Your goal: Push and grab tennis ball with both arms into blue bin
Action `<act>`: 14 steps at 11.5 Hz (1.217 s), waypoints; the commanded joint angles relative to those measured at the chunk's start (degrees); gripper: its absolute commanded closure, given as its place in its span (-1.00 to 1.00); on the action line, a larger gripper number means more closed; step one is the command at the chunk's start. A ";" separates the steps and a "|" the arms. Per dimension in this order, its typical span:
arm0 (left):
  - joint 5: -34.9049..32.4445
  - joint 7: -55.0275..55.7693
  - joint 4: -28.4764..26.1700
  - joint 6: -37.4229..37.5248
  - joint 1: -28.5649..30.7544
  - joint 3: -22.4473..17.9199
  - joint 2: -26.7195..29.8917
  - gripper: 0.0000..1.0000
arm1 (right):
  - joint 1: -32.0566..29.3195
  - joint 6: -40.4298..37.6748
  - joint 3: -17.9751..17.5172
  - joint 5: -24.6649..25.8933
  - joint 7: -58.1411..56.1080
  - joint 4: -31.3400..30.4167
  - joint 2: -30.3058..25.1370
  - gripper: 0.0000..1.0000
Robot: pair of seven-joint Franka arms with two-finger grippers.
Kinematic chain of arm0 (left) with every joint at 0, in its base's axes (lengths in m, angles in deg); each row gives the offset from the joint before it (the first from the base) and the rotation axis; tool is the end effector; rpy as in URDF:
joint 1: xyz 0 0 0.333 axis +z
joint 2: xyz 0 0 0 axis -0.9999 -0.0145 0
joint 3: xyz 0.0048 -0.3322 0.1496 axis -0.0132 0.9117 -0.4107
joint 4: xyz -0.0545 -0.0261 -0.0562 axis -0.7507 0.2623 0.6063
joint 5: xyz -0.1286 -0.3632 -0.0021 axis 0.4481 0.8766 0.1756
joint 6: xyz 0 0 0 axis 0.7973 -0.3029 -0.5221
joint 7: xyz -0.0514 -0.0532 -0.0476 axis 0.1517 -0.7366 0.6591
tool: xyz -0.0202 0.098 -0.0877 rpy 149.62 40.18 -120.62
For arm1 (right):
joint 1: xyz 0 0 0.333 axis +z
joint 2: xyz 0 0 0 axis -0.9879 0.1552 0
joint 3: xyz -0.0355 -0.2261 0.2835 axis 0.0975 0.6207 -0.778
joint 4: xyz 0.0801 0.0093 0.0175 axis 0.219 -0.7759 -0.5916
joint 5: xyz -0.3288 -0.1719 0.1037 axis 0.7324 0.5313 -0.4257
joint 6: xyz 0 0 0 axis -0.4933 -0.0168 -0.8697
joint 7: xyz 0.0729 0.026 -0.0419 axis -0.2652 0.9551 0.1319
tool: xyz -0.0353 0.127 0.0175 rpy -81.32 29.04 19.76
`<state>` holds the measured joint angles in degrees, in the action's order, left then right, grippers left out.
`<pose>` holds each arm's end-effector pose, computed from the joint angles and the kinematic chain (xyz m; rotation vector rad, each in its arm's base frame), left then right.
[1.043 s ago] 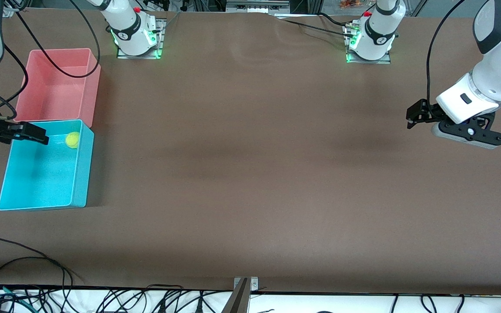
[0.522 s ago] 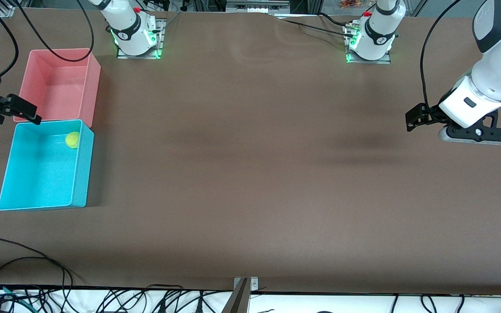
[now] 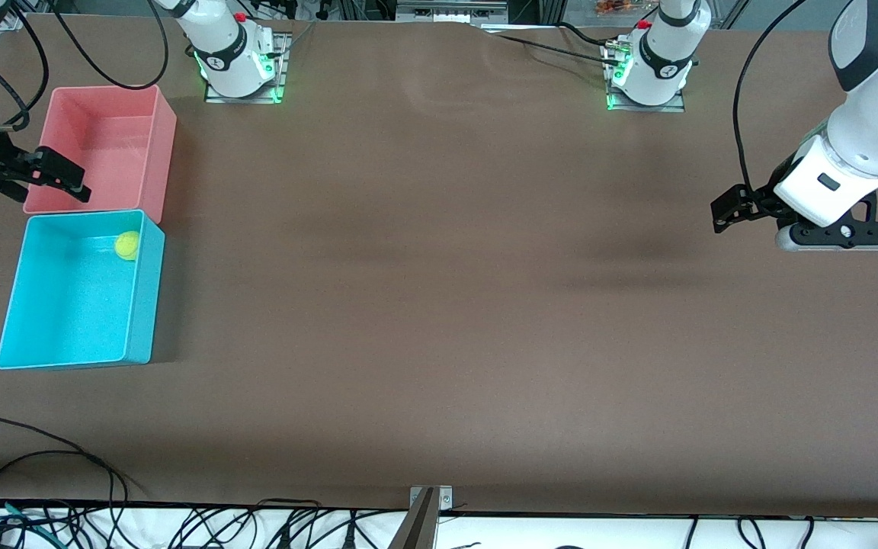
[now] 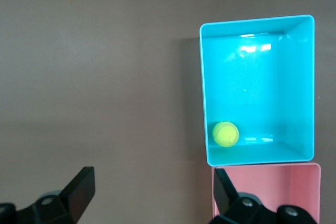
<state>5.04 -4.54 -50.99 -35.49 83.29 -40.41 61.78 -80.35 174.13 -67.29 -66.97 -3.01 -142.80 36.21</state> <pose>0.5740 -0.0696 0.5803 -3.1246 -0.0333 0.0194 0.5409 -0.0189 0.6058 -3.1094 0.0053 -0.0521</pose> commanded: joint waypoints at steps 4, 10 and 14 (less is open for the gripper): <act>-0.90 -1.39 2.21 1.56 0.43 0.40 0.10 -1.00 | -1.60 -8.84 -0.65 1.85 0.26 8.48 3.94 -1.00; -0.90 -1.39 2.30 1.82 0.43 0.23 0.10 -1.00 | -1.69 -11.31 -0.48 1.86 0.34 10.24 3.50 -1.00; -0.90 -1.39 2.56 1.82 0.43 0.23 0.01 -1.00 | -1.69 -12.89 1.10 1.95 -0.01 12.44 3.59 -1.00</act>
<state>5.04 -4.86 -49.79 -35.16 83.38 -40.35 61.79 -81.68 163.59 -66.38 -65.79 -3.02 -132.34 39.37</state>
